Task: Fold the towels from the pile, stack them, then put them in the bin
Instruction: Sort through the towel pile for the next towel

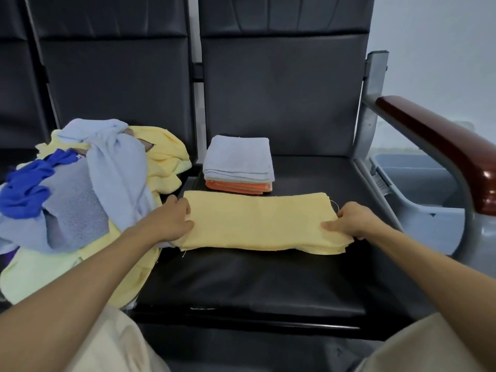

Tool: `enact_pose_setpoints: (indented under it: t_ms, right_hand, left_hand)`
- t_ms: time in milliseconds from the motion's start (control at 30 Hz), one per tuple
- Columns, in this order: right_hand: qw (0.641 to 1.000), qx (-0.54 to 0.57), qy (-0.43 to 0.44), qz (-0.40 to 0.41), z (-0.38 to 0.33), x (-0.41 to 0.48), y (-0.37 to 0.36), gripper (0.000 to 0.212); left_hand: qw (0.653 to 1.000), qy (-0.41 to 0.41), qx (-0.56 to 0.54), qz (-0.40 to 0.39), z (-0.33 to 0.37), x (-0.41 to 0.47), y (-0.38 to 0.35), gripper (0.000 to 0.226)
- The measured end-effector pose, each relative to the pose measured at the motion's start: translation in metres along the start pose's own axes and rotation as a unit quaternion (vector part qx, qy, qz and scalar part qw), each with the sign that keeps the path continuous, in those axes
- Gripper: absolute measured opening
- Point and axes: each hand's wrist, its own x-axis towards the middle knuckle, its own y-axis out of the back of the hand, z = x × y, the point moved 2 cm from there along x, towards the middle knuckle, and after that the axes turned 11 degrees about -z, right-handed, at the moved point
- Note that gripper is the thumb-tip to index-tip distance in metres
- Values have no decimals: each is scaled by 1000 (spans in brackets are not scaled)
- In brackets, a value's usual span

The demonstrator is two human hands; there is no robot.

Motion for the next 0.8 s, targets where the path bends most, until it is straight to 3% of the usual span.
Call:
enact_pose_setpoints:
  t_ms: [100,200,333,400,467,533,633,700,733,800]
  right_hand:
    - [999,26,13,-23,-5,1,-1,31]
    - [987,149,62,-28,-6,-3,4,23]
    - [927,357,103,-46,-5,-15,10,15]
    - [917,379,107,-63,-3,-19,11,7]
    - [917,381,100,-63,2,-20,13,12]
    - [919,382,77,-51,9,-18,15,17]
    - [914,400,40,-63,19,-15,18,20]
    - [894,441,27,-71,26,-12,22,24]
    - [882,464,22,-71,28,-10,24,25]
    - [885,460,6,-73,33,-8,25,26]
  left_hand:
    - [993,86,58,-55,6,4,-5,66]
    - [987,121,73,-75,11,5,-4,76]
    - [989,108,2,-106,12,5,0,68]
    - [992,83,-43,-83,17,7,2,61]
    - [989,51,-132,-33,21,10,4,53]
    - [957,24,-289,-2,22,13,3,43]
    - [854,6,-521,-18,21,6,3,26]
    - [794,10,-606,-50,18,2,5,23]
    - [778,17,-624,-69,15,-1,7,22]
    - [796,38,-594,-106,12,-7,6,21]
